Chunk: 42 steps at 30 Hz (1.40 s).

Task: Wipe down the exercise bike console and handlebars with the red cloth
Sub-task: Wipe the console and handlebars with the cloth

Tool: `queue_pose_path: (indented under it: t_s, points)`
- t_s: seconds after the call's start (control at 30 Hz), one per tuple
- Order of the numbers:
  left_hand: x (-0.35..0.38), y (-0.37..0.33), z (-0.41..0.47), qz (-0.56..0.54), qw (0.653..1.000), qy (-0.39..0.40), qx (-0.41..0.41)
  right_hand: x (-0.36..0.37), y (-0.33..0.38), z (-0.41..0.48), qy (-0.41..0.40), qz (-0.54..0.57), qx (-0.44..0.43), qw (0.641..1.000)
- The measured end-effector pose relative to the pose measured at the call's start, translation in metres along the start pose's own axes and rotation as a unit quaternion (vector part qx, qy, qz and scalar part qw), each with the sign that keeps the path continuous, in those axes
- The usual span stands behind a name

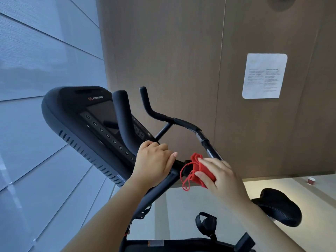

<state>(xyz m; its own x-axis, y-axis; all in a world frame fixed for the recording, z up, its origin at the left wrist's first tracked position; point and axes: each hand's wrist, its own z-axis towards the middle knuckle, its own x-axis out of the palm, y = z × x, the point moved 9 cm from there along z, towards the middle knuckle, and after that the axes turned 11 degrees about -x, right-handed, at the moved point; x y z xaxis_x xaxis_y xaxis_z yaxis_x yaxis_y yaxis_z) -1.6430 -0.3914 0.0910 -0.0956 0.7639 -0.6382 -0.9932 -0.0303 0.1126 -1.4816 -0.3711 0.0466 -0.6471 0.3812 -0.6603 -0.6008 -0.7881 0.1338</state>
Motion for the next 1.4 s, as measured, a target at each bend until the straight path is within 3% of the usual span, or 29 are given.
queue_pose_path:
  t_s: [0.2,0.33,0.43,0.6,0.73,1.0,1.1,1.2,1.27,1.4]
  points:
    - [-0.001,-0.002,0.0,-0.006,1.0,-0.02,0.013,-0.004,-0.002,0.013,-0.026,0.021,0.065,0.997]
    - [-0.004,-0.003,0.0,-0.015,0.999,-0.036,0.019,-0.001,0.002,-0.003,0.039,0.02,0.025,0.999]
    - [-0.004,-0.003,-0.001,-0.018,0.999,-0.04,0.02,-0.002,-0.006,-0.013,0.067,0.001,0.042,0.997]
    - [-0.002,-0.002,-0.001,-0.019,0.999,-0.041,0.016,0.0,0.004,-0.022,0.003,-0.002,0.089,0.996]
    - [0.0,-0.001,-0.001,-0.01,0.999,-0.046,0.016,0.003,0.007,-0.016,0.01,-0.006,0.074,0.997]
    - [0.0,-0.002,-0.001,-0.007,0.998,-0.053,0.016,-0.005,-0.019,0.009,-0.031,0.097,0.127,0.987]
    - [-0.001,-0.002,-0.001,-0.007,0.999,-0.05,0.019,0.008,-0.019,0.014,0.049,0.079,0.116,0.989]
    - [-0.001,-0.002,-0.001,-0.008,0.998,-0.05,0.021,0.005,-0.018,0.003,0.036,0.138,0.113,0.983]
    - [-0.001,-0.002,-0.001,-0.01,0.998,-0.053,0.022,-0.01,-0.015,-0.001,0.013,0.159,0.061,0.985]
    - [-0.001,-0.001,-0.001,-0.008,0.998,-0.058,0.017,-0.012,-0.012,-0.002,0.062,0.149,-0.02,0.987]
